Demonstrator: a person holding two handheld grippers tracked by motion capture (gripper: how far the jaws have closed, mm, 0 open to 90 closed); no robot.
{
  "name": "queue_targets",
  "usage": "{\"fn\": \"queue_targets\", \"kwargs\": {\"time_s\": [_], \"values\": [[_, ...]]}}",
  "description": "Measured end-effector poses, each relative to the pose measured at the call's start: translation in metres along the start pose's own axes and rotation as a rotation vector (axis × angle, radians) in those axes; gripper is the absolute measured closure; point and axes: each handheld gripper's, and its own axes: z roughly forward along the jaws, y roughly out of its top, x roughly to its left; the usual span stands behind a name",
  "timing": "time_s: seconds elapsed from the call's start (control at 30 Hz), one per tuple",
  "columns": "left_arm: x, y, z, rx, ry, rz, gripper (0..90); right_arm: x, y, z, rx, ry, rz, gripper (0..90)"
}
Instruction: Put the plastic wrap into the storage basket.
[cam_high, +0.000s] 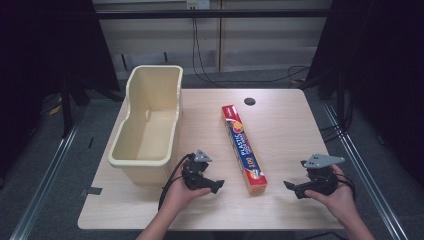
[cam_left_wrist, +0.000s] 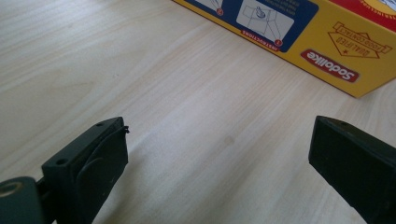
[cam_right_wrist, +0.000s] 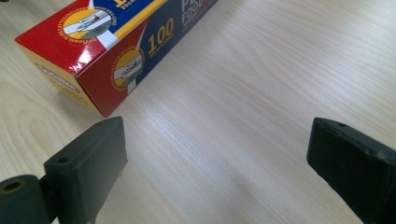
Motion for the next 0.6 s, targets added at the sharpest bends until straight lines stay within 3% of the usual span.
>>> {"fn": "queue_targets", "kwargs": {"time_s": [0.13,0.17,0.37,0.53,0.6], "values": [[-0.002,0.004,0.0,-0.009,-0.021,-0.02,5.2,-0.001,-0.001,-0.002,-0.007,-0.003,0.009,4.8],[-0.002,0.006,-0.001,0.006,-0.011,-0.003,5.2,-0.001,-0.001,-0.003,-0.009,-0.008,0.011,4.8],[-0.005,0.009,0.0,0.02,-0.013,-0.009,5.5,-0.001,-0.003,-0.006,-0.018,-0.007,0.024,5.2],[-0.007,0.018,-0.002,-0.008,-0.03,-0.049,5.6,0.0,-0.004,-0.004,-0.014,-0.001,0.03,5.7],[-0.007,0.02,-0.002,0.0,-0.034,-0.044,6.0,0.0,-0.003,-0.004,-0.022,0.006,0.021,5.7]]}}
